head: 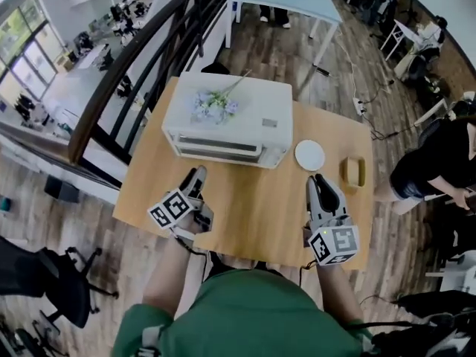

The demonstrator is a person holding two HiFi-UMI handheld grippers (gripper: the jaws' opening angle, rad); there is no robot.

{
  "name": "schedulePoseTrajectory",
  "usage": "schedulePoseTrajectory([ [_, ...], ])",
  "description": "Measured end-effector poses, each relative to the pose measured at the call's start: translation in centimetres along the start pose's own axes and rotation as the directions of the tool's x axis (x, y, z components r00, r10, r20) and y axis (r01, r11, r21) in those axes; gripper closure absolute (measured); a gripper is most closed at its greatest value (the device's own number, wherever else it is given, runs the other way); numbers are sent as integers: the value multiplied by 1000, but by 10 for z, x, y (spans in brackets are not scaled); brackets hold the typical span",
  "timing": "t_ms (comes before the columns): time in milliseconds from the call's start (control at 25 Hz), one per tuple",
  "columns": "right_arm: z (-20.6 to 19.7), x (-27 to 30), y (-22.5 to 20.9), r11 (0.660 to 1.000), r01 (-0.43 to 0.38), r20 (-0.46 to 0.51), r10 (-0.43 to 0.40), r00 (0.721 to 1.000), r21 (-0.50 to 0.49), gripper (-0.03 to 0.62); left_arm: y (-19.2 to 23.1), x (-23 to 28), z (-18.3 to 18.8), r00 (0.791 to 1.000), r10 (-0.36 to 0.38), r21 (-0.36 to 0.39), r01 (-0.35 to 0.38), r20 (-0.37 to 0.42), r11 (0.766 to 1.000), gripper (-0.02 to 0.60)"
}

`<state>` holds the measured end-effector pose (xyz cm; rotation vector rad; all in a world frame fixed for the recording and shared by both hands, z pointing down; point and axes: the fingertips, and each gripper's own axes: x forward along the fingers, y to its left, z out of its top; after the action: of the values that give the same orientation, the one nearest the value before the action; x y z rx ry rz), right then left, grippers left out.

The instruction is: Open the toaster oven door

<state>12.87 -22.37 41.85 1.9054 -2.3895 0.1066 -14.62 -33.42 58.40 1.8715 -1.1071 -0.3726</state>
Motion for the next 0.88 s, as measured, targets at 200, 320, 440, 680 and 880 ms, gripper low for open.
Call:
schedulePoseTrajectory([
  [200, -4, -6, 8, 995, 100, -27, -100, 995, -2, 516, 15, 29, -3, 997, -48, -104, 41, -67, 994, 377],
  [320, -8, -8, 14, 989, 145, -36, -145, 989, 0, 516, 24, 45, -2, 993, -63, -160, 47, -98, 986, 371],
  [440, -16, -14, 18, 982, 190, -56, -190, 980, 3, 516, 29, 60, -1, 989, -90, -185, 67, -118, 981, 371],
  [680, -16, -28, 18, 967, 255, -58, -254, 965, 11, 516, 28, 66, -3, 980, -160, -263, 124, -120, 957, 368],
  [880, -14, -32, 19, 964, 265, -57, -264, 963, 15, 516, 11, 70, -6, 972, -192, -288, 147, -133, 946, 368],
])
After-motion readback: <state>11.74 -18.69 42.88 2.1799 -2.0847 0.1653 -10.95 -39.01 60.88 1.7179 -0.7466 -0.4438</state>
